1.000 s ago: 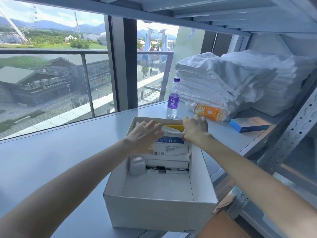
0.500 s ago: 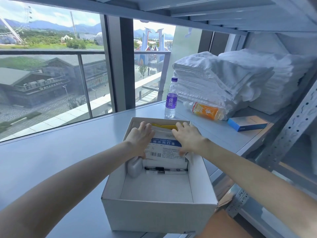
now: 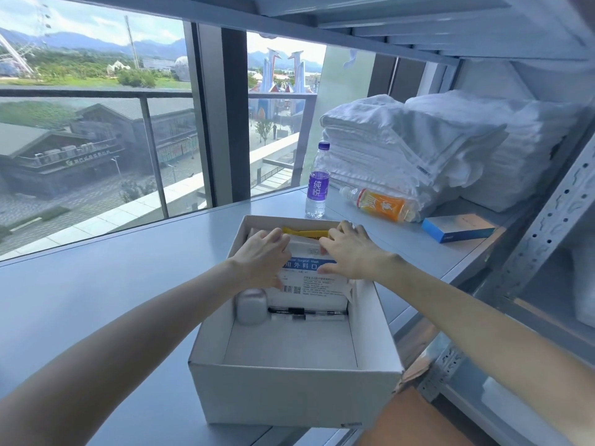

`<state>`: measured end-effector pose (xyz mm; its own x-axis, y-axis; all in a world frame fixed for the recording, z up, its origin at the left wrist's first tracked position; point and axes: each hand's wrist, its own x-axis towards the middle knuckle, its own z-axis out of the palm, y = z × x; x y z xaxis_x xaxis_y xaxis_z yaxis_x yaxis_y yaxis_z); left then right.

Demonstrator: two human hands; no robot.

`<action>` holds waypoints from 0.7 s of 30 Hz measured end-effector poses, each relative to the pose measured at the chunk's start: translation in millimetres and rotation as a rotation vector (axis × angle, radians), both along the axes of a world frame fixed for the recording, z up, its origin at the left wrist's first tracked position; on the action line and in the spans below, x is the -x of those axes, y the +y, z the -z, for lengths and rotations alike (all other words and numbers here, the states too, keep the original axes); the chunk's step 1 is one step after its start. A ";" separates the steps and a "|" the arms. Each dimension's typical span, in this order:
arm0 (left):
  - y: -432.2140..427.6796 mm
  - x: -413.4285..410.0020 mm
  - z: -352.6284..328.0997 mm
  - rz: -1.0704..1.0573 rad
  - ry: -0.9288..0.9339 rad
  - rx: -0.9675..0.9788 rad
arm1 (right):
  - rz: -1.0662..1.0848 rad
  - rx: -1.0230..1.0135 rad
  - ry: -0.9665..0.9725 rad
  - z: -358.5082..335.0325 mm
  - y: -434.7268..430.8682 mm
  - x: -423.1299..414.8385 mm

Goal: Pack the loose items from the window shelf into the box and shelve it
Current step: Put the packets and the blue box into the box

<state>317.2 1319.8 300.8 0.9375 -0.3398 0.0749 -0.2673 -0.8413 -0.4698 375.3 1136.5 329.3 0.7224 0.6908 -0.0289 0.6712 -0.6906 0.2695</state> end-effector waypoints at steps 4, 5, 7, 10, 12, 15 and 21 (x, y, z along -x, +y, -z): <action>0.5 -0.8 1.7 0.009 0.007 0.025 | -0.055 -0.043 0.035 -8.9 -9.0 3.7; 0.4 -1.0 1.8 0.016 0.007 0.029 | -0.059 -0.041 0.049 -10.6 -11.0 4.1; 1.4 -1.5 1.9 0.025 0.002 0.043 | -0.059 -0.047 0.084 -12.8 -14.8 5.6; 2.9 -2.1 2.1 0.029 -0.008 0.060 | -0.062 -0.063 0.116 -14.1 -19.6 7.9; 3.1 -2.7 2.0 0.028 -0.019 0.069 | -0.063 -0.074 0.130 -13.8 -22.6 9.0; 4.4 -3.1 0.7 0.022 -0.056 0.121 | -0.060 -0.124 0.134 -12.2 -27.8 9.2; 7.7 -5.9 -9.9 0.049 -0.251 0.448 | -0.039 -0.308 0.109 -19.5 -51.3 1.2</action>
